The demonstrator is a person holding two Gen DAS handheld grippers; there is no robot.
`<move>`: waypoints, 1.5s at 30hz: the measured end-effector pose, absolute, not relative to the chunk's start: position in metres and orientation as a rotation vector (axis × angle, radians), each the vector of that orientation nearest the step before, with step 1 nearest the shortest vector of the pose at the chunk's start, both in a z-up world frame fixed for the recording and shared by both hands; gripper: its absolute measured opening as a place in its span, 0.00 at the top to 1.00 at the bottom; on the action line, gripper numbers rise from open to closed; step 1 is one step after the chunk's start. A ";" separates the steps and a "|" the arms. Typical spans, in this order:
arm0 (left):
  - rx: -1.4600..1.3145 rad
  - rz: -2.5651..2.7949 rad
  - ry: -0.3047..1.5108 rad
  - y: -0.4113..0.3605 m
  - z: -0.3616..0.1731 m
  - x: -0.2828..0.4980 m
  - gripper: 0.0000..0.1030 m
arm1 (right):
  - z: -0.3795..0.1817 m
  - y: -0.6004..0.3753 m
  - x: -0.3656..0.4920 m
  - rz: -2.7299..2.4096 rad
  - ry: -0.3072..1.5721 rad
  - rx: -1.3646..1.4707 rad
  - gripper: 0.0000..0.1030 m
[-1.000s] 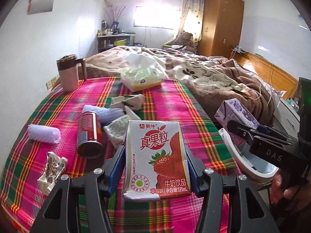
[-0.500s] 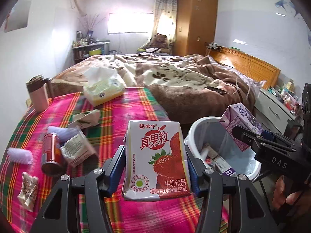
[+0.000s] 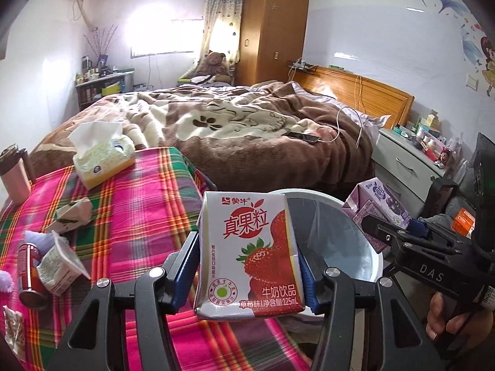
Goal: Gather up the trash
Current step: 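Carry the strawberry carton with the left gripper while the right gripper carries the grape carton over the bin, then open the left gripper over the bin while the right gripper releases the grape carton into it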
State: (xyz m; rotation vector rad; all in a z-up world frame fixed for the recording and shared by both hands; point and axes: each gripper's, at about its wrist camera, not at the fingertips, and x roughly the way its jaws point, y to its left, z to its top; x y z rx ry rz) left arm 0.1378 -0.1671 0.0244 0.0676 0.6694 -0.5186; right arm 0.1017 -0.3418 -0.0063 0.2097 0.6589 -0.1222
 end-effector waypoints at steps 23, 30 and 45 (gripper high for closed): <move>0.089 -0.608 0.760 -0.220 -0.008 0.176 0.44 | -0.031 -0.371 0.114 -0.152 0.743 0.217 0.41; 0.082 -0.612 0.753 -0.218 -0.006 0.177 0.36 | -0.030 -0.373 0.113 -0.161 0.749 0.210 0.35; 0.086 -0.550 0.730 -0.187 0.002 0.163 0.36 | -0.019 -0.356 0.107 -0.139 0.713 0.206 0.35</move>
